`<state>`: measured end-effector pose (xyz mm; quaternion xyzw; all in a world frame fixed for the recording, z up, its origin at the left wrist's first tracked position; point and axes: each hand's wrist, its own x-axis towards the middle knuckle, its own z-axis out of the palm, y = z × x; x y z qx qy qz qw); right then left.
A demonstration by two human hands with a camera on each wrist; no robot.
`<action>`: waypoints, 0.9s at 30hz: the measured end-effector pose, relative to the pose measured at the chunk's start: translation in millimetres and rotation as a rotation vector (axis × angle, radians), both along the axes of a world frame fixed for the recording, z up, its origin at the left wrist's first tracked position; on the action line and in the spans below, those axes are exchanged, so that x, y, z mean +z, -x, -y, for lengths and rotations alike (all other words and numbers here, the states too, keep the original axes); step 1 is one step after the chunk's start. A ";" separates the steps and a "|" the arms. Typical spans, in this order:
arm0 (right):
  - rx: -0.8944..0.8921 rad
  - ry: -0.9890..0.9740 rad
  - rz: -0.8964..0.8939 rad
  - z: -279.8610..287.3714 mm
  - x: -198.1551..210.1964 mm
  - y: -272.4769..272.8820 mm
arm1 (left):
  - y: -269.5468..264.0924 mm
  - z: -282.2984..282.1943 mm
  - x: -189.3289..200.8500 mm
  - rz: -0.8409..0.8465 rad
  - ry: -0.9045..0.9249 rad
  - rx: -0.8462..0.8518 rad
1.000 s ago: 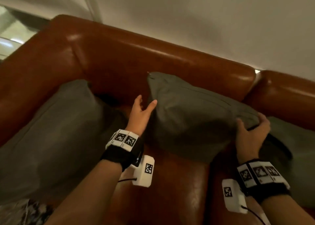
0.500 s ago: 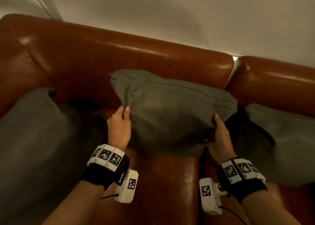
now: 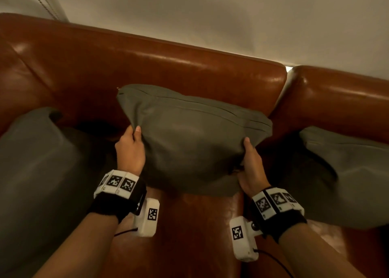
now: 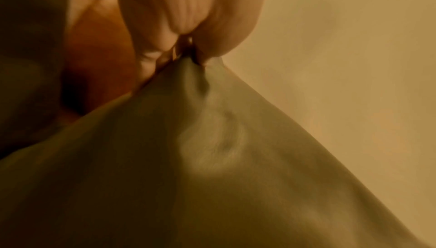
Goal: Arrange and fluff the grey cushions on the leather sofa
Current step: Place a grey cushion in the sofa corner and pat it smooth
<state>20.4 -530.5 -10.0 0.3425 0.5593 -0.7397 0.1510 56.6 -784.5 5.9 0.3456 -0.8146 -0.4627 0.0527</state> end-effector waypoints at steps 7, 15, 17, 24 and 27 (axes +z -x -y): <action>-0.020 0.023 -0.004 7.5 -3.1 9.7 | 1.7 9.6 -1.1 0.112 -0.042 -0.073; -0.168 -0.426 -0.243 1.2 50.2 25.0 | -40.1 20.6 22.3 -0.044 -0.131 -0.036; -0.045 -0.469 -0.447 22.9 81.1 31.5 | -61.9 25.4 41.6 -0.133 -0.079 -0.072; 0.923 -0.402 -0.749 172.7 117.6 -1.1 | -164.2 59.0 90.0 -0.359 0.119 0.097; 1.169 -0.377 -0.717 237.5 99.6 -18.8 | -225.0 92.6 70.5 -0.356 0.188 0.465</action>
